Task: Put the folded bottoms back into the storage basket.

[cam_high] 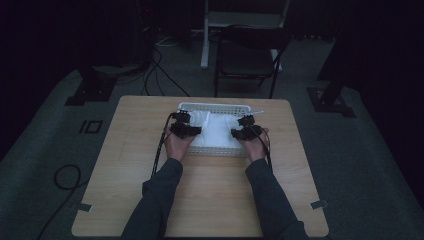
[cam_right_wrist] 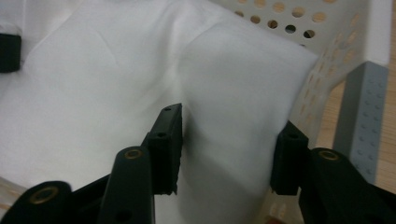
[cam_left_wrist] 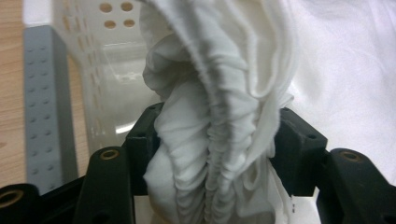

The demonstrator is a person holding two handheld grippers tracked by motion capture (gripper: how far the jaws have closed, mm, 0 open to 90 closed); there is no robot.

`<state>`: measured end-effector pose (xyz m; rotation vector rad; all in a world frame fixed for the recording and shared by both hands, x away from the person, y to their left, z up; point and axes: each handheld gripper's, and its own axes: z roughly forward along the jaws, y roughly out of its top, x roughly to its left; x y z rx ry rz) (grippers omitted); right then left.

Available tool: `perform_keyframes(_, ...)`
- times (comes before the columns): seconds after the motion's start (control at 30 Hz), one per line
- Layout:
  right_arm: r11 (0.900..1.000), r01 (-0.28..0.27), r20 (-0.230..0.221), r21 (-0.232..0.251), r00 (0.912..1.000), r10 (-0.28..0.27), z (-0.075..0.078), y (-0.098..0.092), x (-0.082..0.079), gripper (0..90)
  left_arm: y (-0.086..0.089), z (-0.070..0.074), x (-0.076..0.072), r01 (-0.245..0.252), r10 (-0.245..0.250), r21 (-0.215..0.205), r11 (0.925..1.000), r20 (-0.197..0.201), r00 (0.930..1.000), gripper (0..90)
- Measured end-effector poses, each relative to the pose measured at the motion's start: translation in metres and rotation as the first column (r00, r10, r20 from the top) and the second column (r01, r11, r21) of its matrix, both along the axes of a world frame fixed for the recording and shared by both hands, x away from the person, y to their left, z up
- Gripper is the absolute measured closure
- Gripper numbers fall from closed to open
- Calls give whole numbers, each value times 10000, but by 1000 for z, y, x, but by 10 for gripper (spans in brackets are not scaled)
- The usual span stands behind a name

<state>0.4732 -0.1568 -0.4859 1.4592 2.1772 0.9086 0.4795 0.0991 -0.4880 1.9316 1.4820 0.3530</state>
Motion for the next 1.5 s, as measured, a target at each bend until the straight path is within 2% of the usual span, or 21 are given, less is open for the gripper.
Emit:
perform_keyframes(0.13, 9998, -51, 175, -172, 9998, 54, 4, -2, -1, 458, 2, 1, 0, -110, 109, 137, 9998, 121, 9999, 382)
perform_keyframes(0.23, 9996, 111, 324, -252, 9994, -103, 6, -3, -2, 392, 6, 5, -2, -286, 276, 243, 9993, 400, 9988, 349)
perform_keyframes(0.47, 9991, 400, 632, -158, 9972, -390, 15, -10, -4, 309, 16, 18, -5, -403, 407, -57, 9992, 945, 9947, 307)
perform_keyframes(0.63, 9996, 269, 903, -75, 9956, -261, 24, -11, -9, 295, 23, 25, -9, -381, 402, -197, 9991, 1192, 9921, 307)
perform_keyframes(0.8, 9997, 252, 1153, -53, 9930, -244, 31, -16, -16, 297, 27, 32, -16, -187, 202, -115, 9998, 1474, 9889, 308)
perform_keyframes(0.9, 9996, 278, 1186, 72, 9925, -285, 33, -21, -22, 317, 28, 33, -26, -40, 44, -27, 10000, 1827, 9832, 324)
perform_keyframes(1.07, 9993, 224, 1397, 298, 9898, -263, 33, -30, -33, 399, 35, 28, -44, 181, -130, -228, 9996, 2072, 9782, 334)
perform_keyframes(1.23, 9965, 557, 1717, 630, 9829, -658, 31, -43, -49, 501, 46, 23, -58, 205, -128, -325, 9993, 2204, 9753, 339)
perform_keyframes(1.5, 9917, 739, 1933, 1054, 9767, -934, 19, -63, -74, 509, 61, 14, -83, 78, -21, -225, 9997, 2450, 9695, 339)
